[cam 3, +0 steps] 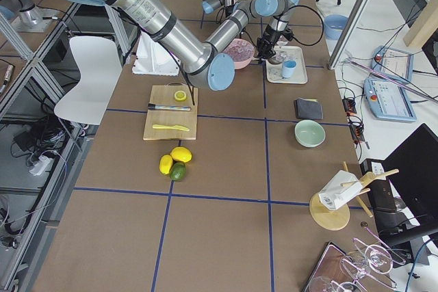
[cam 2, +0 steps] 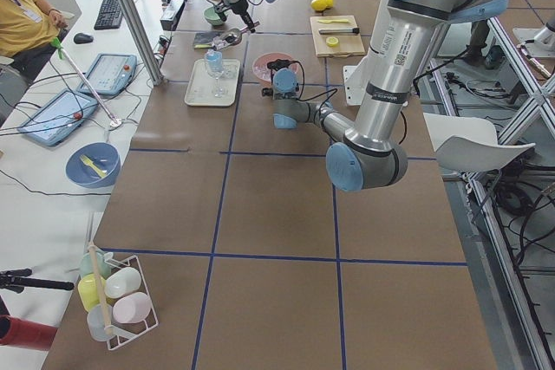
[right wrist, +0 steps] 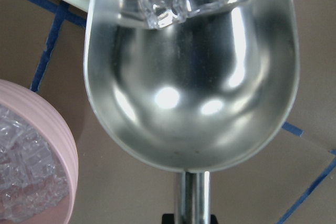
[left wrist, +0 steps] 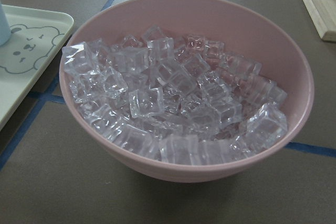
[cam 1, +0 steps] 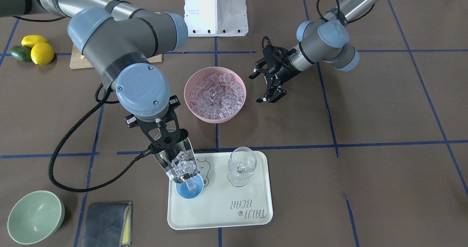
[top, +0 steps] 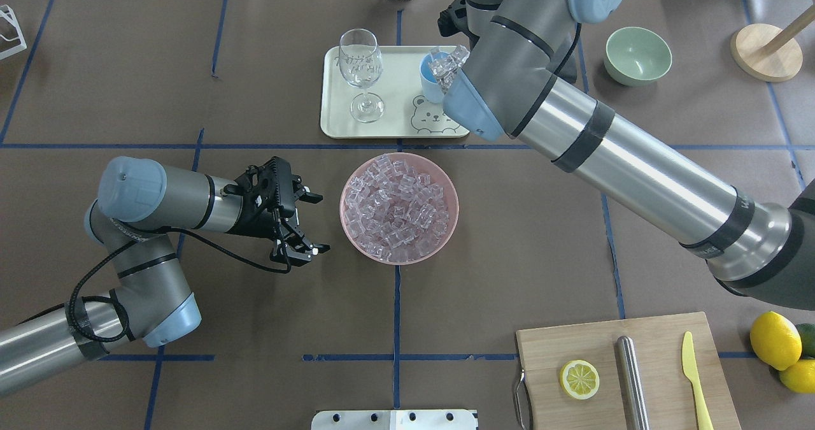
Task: Put ice in cup with scoop
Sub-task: 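Carry the scoop of ice over the light blue cup on the tray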
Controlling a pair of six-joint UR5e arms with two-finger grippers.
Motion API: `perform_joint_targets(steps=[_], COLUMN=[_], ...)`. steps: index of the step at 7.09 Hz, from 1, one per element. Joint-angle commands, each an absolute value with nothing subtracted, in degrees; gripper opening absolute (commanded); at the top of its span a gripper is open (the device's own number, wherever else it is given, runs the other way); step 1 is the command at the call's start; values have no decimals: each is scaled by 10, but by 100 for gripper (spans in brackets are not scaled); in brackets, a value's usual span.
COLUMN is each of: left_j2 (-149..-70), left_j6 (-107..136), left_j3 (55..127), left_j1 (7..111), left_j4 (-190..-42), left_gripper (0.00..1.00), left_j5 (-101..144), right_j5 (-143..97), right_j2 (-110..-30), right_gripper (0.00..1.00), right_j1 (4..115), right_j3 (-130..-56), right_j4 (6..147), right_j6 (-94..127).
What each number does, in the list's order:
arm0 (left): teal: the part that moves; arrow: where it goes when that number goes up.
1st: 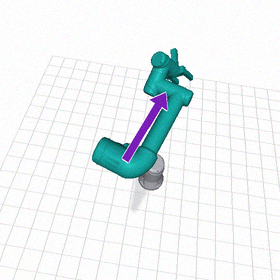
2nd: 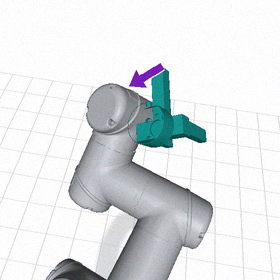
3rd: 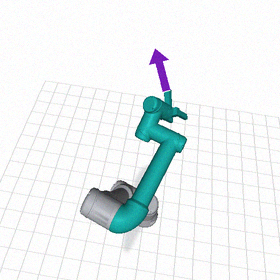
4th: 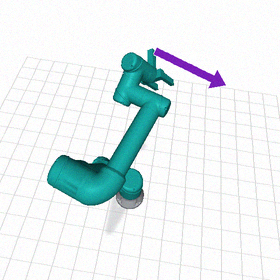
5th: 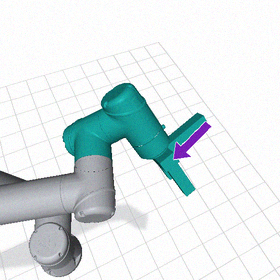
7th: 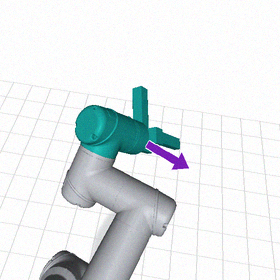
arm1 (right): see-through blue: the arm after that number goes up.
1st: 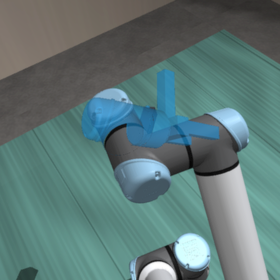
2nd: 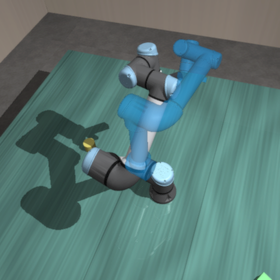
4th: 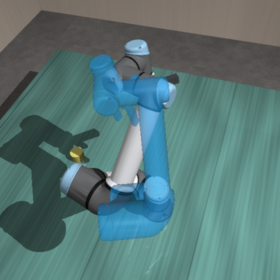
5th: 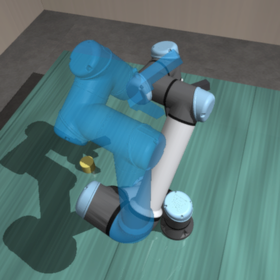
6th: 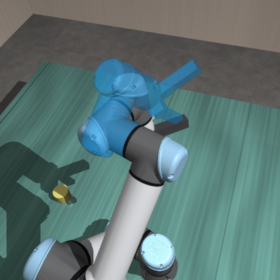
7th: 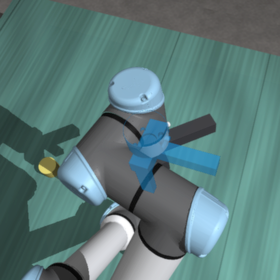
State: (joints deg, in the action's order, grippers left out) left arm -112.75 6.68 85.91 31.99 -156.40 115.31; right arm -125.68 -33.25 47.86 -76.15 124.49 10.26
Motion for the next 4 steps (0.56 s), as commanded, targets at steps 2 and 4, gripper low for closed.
perform_joint_targets(steps=[2,4], left_j2=[-1126,-1126], left_j6=[67,66], left_j3=[859,857], left_j1=[319,317], left_j4=[-1565,-1565], left_gripper=[100,100], left_j5=[1153,1152], right_j5=[-1254,-1253], right_j2=[-326,-314], right_gripper=[0,0], right_j1=[479,479], right_j3=[-754,-752], right_j4=[1294,1340], right_j6=[67,33])
